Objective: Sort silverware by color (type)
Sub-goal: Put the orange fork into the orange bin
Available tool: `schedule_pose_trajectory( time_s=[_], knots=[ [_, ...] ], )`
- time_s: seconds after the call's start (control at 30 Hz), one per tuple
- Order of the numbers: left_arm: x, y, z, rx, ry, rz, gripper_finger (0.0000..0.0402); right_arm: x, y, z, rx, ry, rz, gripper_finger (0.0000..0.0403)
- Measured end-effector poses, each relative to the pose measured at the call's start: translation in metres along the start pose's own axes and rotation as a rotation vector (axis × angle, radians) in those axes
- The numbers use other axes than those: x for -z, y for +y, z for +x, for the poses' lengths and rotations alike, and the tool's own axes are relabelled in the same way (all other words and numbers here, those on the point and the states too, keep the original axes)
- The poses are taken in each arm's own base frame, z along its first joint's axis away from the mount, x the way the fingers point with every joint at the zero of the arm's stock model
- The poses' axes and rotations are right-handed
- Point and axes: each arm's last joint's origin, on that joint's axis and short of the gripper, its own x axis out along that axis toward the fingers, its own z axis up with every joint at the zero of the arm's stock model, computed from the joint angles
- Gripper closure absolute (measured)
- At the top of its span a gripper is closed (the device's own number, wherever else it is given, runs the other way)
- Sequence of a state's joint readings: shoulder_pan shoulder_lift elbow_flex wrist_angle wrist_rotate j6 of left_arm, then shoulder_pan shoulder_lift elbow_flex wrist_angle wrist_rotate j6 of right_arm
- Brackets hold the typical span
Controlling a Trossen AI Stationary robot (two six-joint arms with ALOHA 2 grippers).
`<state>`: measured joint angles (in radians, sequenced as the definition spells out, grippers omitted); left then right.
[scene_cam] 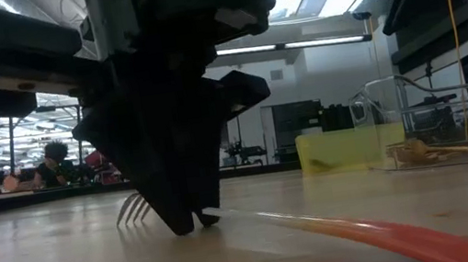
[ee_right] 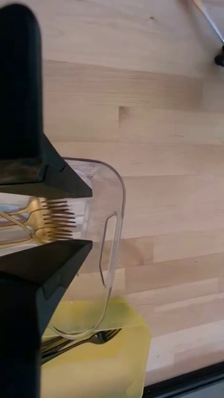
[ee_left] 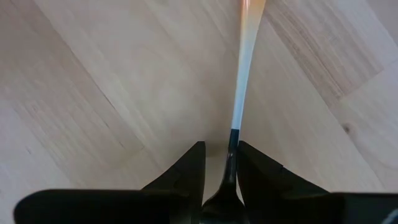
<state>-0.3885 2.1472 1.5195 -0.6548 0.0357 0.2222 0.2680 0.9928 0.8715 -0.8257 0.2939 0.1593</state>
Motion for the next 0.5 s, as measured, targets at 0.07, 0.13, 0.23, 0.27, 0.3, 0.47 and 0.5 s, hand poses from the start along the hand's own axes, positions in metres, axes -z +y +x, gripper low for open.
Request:
schedule_pose_trajectory(
  time_s=[0.07, 0.13, 0.23, 0.27, 0.3, 0.47, 0.5],
  knots=[
    [0.0007, -0.0001, 0.0002, 0.0, 0.003, 0.0, 0.0321, 0.0, 0.0, 0.0, 0.0, 0.0, 0.0, 0.0294],
    [0.0009, -0.0002, 0.0003, 0.0, 0.004, 0.0, 0.0328, 0.0, 0.0, 0.0, 0.0, 0.0, 0.0, 0.0294],
    [0.0011, -0.0002, 0.0003, 0.001, 0.006, -0.001, 0.0348, 0.0, 0.0, 0.0, 0.0, 0.0, 0.0, 0.0294],
    [0.0012, -0.0004, 0.0004, 0.001, 0.007, 0.0, 0.0356, 0.0, 0.0, 0.0, 0.0, 0.0, 0.0, 0.0294],
    [0.0012, -0.0004, 0.0004, 0.001, 0.007, 0.0, 0.0364, 0.0, 0.0, 0.0, 0.0, 0.0, 0.0, 0.0294],
    [0.0014, -0.0003, 0.0004, 0.001, 0.009, -0.001, 0.0392, 0.0, 0.0, 0.0, 0.0, 0.0, 0.0, 0.0294],
    [0.0014, -0.0003, 0.0004, 0.001, 0.009, -0.001, 0.0392, 0.0, 0.0, 0.0, 0.0, 0.0, 0.0, 0.0294]
  ],
)
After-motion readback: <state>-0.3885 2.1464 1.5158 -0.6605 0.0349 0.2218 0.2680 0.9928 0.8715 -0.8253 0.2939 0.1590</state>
